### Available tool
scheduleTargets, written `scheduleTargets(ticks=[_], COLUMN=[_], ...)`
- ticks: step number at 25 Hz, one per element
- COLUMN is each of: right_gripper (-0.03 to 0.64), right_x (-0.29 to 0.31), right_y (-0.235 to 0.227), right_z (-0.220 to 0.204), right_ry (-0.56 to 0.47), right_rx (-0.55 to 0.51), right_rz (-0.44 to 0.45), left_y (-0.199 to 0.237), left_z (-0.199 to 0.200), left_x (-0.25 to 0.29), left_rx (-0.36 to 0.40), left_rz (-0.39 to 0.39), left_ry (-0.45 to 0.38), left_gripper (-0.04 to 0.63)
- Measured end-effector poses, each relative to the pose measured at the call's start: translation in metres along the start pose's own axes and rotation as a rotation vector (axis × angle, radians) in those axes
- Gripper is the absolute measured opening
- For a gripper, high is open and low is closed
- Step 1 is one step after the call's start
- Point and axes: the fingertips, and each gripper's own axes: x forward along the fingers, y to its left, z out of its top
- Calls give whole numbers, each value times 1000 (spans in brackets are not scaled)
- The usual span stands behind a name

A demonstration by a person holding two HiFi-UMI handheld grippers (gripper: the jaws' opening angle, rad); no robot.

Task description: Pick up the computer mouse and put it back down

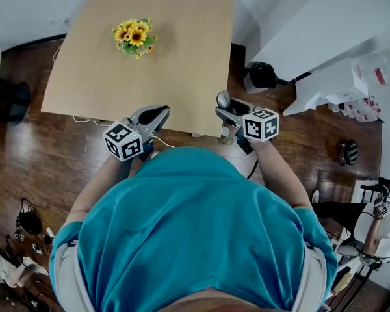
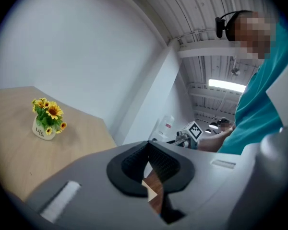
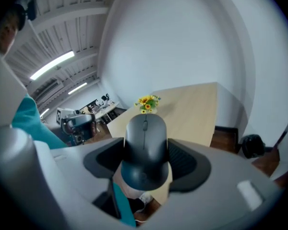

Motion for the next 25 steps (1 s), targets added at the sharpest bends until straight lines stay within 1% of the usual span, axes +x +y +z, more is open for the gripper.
scheduleTargets(ticks=[8,11,13,15,17,18,22,25], right_gripper=[285,285,285,285,285,285,285,285], right_x=[-50,-60,-64,-69,-74,-76,-80,-80], right_y=[41,55,60,65,68,68,66,66], right_z=[26,35,37,36,35,35,34,34], right_ry=[-193,-243,-259,-266,-273,-277,-286,-291], right_rx=[-55,-82,-98,-110,-114,-114,-109,-110], right_rz=[132,166,176,181,185,186,183,182], left_y=[-5,-5,-8,-15,-21,-21,-18,-19], left_z=[3,7,10,11,11,11,15,16], left_x=[12,16,18,18,20,21,21,20], left_rx=[13,21,35,74,109,112,59,60], left_rz=[10,12,6,-6,-11,-8,-7,-18], left_ry=[24,24,16,14,26,31,10,-5], left_gripper=[5,5,5,5,5,3,5,5])
